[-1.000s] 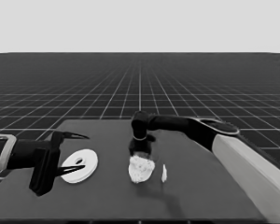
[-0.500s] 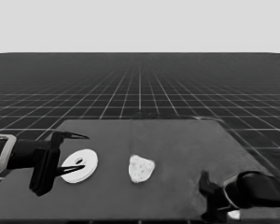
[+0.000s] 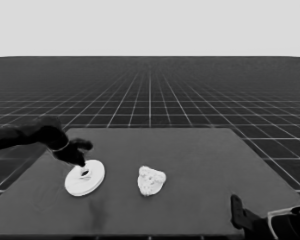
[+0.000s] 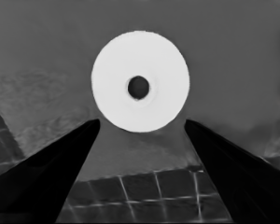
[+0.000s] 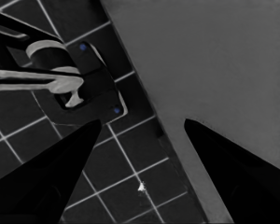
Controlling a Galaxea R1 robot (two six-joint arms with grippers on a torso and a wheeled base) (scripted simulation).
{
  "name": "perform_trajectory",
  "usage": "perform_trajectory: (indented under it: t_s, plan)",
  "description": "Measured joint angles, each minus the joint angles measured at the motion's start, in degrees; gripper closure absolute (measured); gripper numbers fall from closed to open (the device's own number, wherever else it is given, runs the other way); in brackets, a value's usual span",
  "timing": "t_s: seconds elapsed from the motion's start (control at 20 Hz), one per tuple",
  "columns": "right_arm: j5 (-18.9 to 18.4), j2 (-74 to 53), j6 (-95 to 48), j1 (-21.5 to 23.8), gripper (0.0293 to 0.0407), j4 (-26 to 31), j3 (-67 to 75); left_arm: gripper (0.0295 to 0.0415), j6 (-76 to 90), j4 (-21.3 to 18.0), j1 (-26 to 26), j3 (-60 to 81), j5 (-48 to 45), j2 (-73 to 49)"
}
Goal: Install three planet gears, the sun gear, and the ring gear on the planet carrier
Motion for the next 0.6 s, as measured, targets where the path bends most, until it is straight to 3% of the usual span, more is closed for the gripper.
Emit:
perform_trajectory:
  t_s: [0.1,0.3,0.4,0.6]
  plan:
    - [0.01,-0.03,-0.02,-0.01,0.0315,-0.01,0.03,0.0325,-1.36,-6.73,0.7,-11.72,1.46,4.62]
    - [0.01,-0.05,-0.04,-0.01,0.0315,-0.02,0.04,0.0326,-0.95,-9.86,1.09,-18.93,2.41,7.45]
    - [0.01,-0.05,-0.04,-0.01,0.0315,-0.02,0.04,0.0326,0.06,-4.91,8.68,-22.76,-3.03,9.31]
    - [0.01,-0.05,-0.04,-0.01,0.0315,-0.02,0.05,0.0326,1.08,-3.08,12.12,-26.1,-5.73,10.98]
